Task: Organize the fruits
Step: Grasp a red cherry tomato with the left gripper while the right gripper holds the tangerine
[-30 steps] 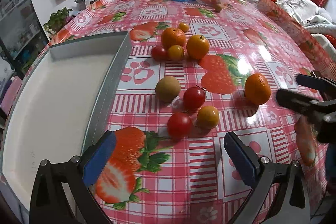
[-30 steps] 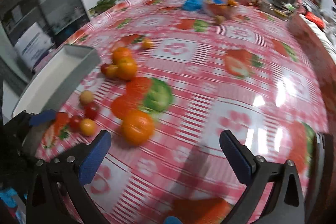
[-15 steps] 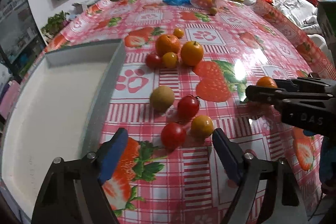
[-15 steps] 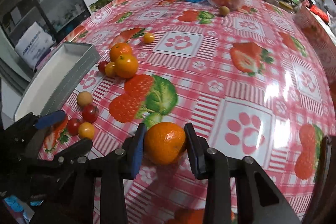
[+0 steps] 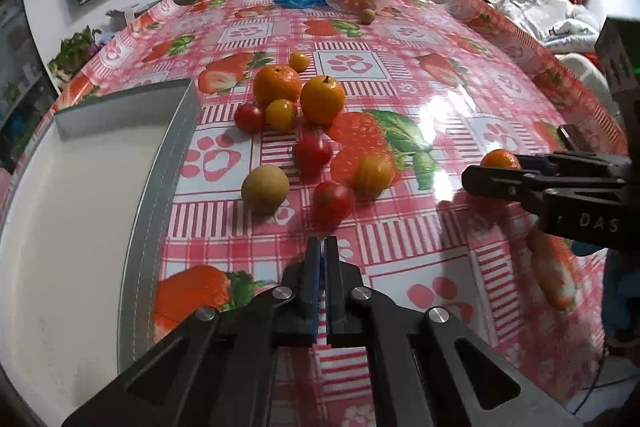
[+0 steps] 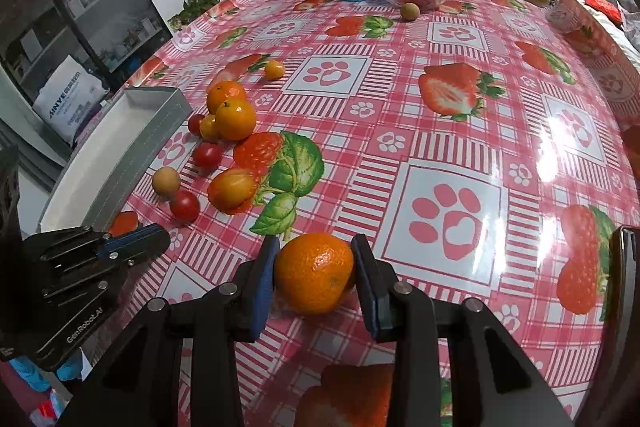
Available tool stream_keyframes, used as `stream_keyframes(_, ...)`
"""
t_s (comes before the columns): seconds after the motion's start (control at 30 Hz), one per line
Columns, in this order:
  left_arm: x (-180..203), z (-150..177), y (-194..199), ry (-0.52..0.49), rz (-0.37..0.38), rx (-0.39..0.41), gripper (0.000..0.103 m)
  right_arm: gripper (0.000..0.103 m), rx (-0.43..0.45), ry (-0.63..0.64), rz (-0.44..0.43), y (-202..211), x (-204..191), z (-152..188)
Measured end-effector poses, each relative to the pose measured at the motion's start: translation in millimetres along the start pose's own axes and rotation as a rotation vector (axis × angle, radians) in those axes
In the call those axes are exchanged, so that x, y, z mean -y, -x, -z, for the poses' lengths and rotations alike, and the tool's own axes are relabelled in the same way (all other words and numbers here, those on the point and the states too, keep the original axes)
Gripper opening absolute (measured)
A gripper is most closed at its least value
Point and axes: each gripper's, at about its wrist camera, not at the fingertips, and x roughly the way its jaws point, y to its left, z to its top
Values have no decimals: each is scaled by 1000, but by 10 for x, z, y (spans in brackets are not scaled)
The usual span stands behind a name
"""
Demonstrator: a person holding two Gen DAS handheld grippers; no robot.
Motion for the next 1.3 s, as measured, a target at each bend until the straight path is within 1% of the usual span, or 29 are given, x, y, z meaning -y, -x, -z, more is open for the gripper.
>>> stream_keyframes(0.1,37,24,17,-17,-18,9,3,40,-1,1,1,2,5,4)
stream_keyframes(0.17,59,30,5,-19,-59,8,3,40,0,4,5,6,16,13)
stream_keyframes(0.2,59,22,-8,-18,-65,3,3,40,1,4,7,10,25,18)
stream_keyframes(0.3,52,-19,-26,-8,-52,-5,3,40,4,-4,11,30,63,21)
stream_keyframes(0.47,86,-44,-42,-14,-52,-11,3,40,8,-16,15,65,127,27)
stream_keyframes(0.57,92,-20,-25,-11,-29,-13,4,40,10,-16,14,75,138,35)
stream_keyframes(0.6,87,0,-10,-10,-23,-15,7,40,11,-16,13,75,137,36)
stream_keyframes(0.63,83,15,3,-10,-14,-16,33,40,11,-16,14,74,138,36)
stream_keyframes(0.67,73,35,28,-7,-16,-13,82,40,12,-15,13,74,139,36)
stream_keyframes(0.7,60,60,86,3,-39,23,96,40,13,-16,13,74,139,39)
stream_keyframes(0.73,59,77,158,8,-57,71,99,40,15,-16,12,75,141,40)
stream_keyframes(0.77,64,83,208,7,-56,96,99,40,15,-17,12,75,143,40)
stream_keyframes(0.83,99,44,213,-3,-41,73,99,40,16,-15,12,78,142,42)
stream_keyframes(0.9,191,-6,194,-33,-71,73,99,40,19,-17,19,98,150,41)
stream_keyframes(1.03,366,-108,108,-72,-103,65,99,40,26,-29,32,154,211,64)
stream_keyframes(1.17,415,-181,5,-71,-115,61,99,40,33,-40,42,205,270,77)
stream_keyframes(1.2,408,-195,-10,-65,-117,61,97,40,33,-41,42,204,275,75)
stream_keyframes(1.23,397,-224,-30,-57,-112,62,88,40,34,-43,41,206,280,78)
stream_keyframes(1.27,384,-256,-61,-47,-103,49,84,40,34,-44,41,206,279,78)
stream_keyframes(1.3,378,-277,-88,-37,-95,40,81,40,35,-43,41,207,280,80)
